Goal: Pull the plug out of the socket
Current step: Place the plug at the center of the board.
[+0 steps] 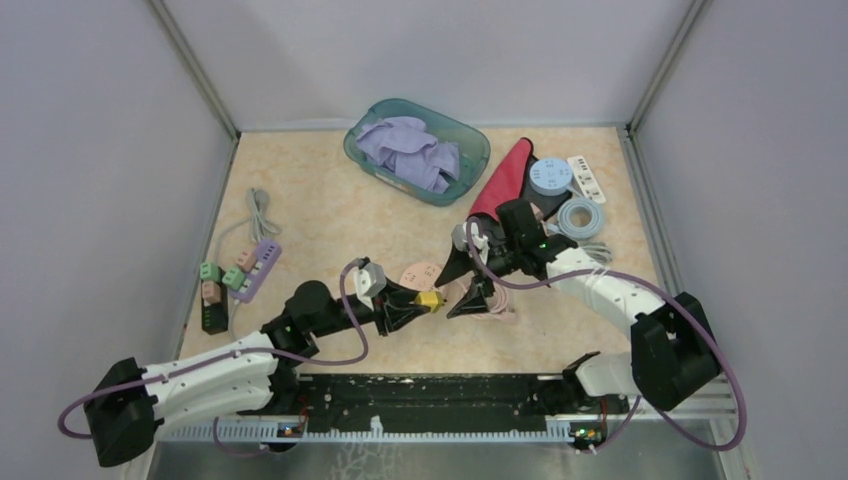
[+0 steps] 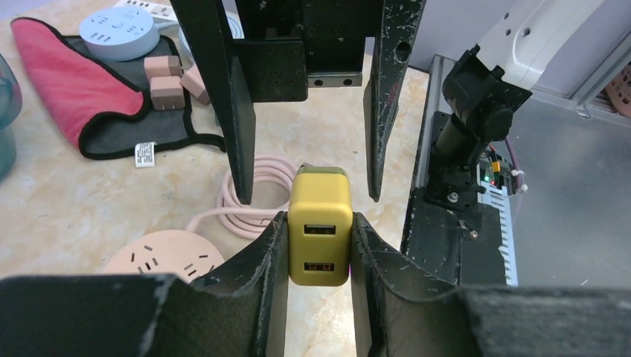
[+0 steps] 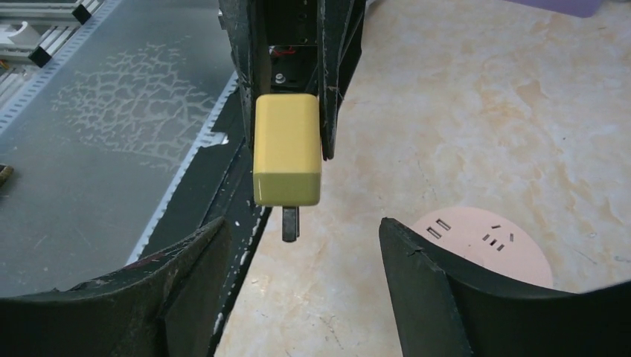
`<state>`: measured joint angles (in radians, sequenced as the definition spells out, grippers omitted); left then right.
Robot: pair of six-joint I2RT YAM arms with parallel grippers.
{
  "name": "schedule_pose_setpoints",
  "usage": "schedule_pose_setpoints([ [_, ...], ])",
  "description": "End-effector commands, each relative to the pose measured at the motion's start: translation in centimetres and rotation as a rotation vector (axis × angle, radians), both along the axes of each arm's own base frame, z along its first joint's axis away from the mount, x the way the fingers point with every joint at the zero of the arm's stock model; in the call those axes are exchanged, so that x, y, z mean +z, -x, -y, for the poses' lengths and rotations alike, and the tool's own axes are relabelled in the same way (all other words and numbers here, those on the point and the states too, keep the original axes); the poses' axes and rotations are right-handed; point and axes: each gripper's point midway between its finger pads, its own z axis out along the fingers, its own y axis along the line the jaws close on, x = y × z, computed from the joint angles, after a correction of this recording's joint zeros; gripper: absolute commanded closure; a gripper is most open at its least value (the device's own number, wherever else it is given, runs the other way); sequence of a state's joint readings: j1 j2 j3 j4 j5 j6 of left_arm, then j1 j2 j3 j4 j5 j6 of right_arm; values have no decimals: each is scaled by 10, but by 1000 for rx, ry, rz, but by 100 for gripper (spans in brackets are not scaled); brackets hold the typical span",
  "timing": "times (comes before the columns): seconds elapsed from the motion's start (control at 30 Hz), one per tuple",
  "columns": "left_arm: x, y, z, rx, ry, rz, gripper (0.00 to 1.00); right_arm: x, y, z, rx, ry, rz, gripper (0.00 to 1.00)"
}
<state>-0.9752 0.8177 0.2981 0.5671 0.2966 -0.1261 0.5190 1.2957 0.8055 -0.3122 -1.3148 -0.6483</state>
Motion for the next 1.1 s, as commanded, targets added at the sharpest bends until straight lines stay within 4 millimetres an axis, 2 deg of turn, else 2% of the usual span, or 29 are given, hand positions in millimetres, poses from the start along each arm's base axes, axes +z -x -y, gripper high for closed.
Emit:
schedule_pose_setpoints([
  [0.0, 16, 1, 5, -27, 43, 47, 100, 4, 1, -11, 20, -15, 12, 30],
  [0.2, 17, -1, 5, -15, 51, 48, 100, 3, 3, -15, 24, -5, 2, 40],
  [0.5, 11, -2, 9, -20, 40, 21, 99, 5, 2, -18, 14, -8, -13, 41],
  [0.6, 11, -3, 9, -18, 43, 19, 99, 5, 3, -19, 18, -6, -14, 52],
  [0.77, 11, -6, 9, -2, 42, 12, 94, 5, 3, -19, 22, 2, -13, 87],
  [0.8, 11, -6, 9, 3, 41, 7, 87, 5, 2, -19, 24, 6, -16, 91],
  [0.9, 11, -12, 5, 46, 51, -36, 49, 5, 3, -18, 35, 22, -24, 98],
  [0.97, 11, -16, 2, 85, 64, -72, 28, 4, 2, -16, 38, 35, -20, 100],
  [1.07, 10, -19, -4, 132, 76, -144, 16, 6, -7, -9, 22, 58, -22, 100],
])
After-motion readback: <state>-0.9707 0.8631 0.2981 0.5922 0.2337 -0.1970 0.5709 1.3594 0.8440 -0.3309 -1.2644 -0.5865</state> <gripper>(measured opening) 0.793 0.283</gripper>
